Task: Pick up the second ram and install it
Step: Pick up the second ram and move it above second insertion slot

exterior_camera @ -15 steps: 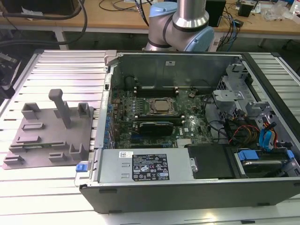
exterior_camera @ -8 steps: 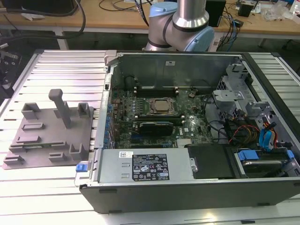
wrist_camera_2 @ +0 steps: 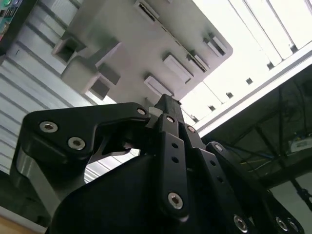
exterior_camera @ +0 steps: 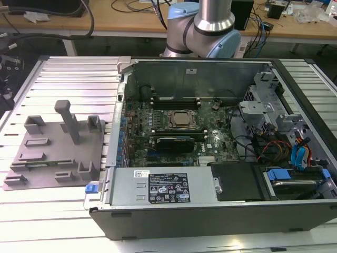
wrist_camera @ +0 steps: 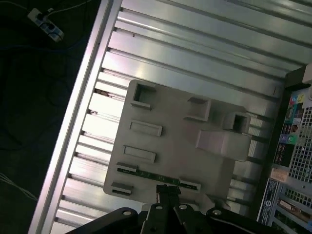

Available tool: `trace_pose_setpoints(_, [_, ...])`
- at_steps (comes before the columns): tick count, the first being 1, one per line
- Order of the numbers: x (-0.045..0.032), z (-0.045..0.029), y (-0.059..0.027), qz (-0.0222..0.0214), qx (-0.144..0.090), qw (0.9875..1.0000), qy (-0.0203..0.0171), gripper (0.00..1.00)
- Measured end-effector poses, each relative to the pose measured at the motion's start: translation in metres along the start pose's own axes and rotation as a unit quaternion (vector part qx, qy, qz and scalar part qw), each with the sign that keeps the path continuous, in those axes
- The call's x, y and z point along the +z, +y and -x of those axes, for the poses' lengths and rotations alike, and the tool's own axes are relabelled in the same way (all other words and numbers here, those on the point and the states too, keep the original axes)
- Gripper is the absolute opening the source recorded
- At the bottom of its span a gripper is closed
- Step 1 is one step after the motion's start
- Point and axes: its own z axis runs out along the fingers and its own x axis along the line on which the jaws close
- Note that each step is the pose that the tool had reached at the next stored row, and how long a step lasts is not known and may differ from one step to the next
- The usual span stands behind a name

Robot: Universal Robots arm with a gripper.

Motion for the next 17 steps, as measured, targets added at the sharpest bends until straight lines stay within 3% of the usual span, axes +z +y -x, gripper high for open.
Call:
trace_pose_setpoints(5, [0.0,0.0,0.0,0.0011,-0.046,0.999,0.0019,0.08])
trace_pose_setpoints(8, [0.0,0.0,0.0,0.0017,-0.072,0.9974,0.0029,0.08])
trace_pose_setpoints(12, [0.0,0.0,0.0,0.0026,-0.11,0.9939,0.0044,0.08])
trace_pose_setpoints(13, [0.0,0.0,0.0,0.003,-0.124,0.9922,0.005,0.08])
trace_pose_setpoints(15, [0.0,0.0,0.0,0.0033,-0.139,0.9903,0.0056,0.08])
trace_pose_setpoints(17, [0.0,0.0,0.0,0.0039,-0.163,0.9866,0.0065,0.08])
